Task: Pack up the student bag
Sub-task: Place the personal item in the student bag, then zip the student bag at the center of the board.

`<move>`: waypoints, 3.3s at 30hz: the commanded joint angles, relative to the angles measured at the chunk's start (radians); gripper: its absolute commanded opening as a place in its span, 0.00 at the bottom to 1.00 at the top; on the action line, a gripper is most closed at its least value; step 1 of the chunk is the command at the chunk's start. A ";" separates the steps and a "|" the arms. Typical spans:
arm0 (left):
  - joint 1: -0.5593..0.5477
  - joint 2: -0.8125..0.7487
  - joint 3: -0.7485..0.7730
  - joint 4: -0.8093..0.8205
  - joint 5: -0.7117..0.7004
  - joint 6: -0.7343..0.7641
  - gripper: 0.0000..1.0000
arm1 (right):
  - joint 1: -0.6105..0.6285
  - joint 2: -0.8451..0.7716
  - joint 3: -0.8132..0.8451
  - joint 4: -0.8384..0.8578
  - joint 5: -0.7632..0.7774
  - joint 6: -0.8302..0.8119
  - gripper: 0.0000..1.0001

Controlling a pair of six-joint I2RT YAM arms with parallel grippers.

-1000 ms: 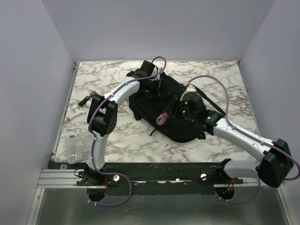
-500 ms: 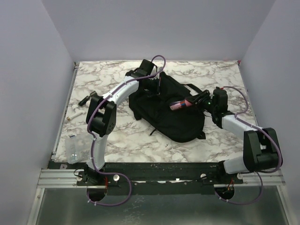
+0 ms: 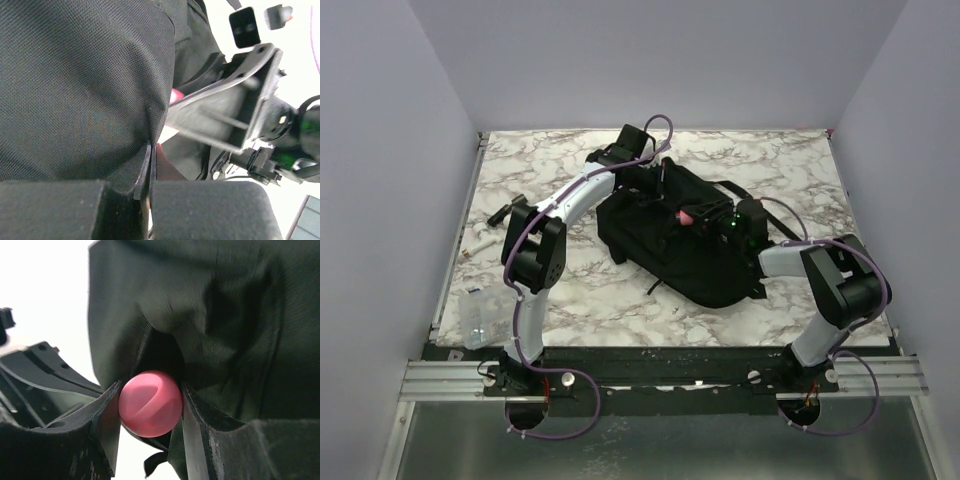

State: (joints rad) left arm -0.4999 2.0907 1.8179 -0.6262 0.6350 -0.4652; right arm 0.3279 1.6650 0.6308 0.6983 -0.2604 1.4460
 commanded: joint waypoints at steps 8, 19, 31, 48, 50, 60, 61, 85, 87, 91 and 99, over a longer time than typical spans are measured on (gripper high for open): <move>-0.009 -0.024 -0.033 0.026 0.088 -0.051 0.00 | -0.023 0.123 -0.019 0.195 -0.185 0.015 0.64; -0.009 -0.037 -0.040 0.025 0.071 -0.030 0.00 | -0.095 0.054 -0.043 0.060 -0.257 -0.109 0.64; -0.009 -0.035 -0.035 0.023 0.083 -0.032 0.00 | 0.019 0.196 0.128 0.127 -0.189 -0.020 0.04; -0.005 -0.049 -0.045 0.008 0.037 -0.014 0.08 | -0.032 -0.092 0.069 -0.398 -0.166 -0.739 0.49; -0.005 -0.054 -0.050 0.008 0.032 -0.008 0.09 | -0.032 -0.116 0.057 -0.410 -0.222 -0.829 0.53; -0.005 -0.049 -0.042 0.002 0.031 0.000 0.06 | 0.032 -0.186 -0.067 -0.024 -0.431 -0.847 0.68; -0.005 -0.048 -0.039 0.001 0.032 0.000 0.05 | 0.041 -0.178 -0.057 -0.015 -0.429 -0.853 0.67; -0.005 -0.034 -0.021 -0.007 0.061 -0.008 0.05 | 0.150 -0.055 0.101 -0.211 -0.211 -0.914 0.43; -0.005 -0.032 -0.020 -0.007 0.065 -0.012 0.05 | 0.161 -0.052 0.098 -0.195 -0.220 -0.911 0.37; -0.005 -0.029 -0.023 -0.007 0.068 -0.007 0.09 | 0.175 -0.044 0.096 -0.175 -0.210 -0.900 0.34; 0.008 -0.150 -0.100 0.028 0.037 0.007 0.49 | 0.175 -0.068 0.070 -0.180 -0.194 -0.835 0.01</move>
State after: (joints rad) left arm -0.4976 2.0834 1.7809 -0.6300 0.6670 -0.4686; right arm 0.4957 1.6165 0.7082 0.5068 -0.4816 0.5690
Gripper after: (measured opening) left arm 0.396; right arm 0.010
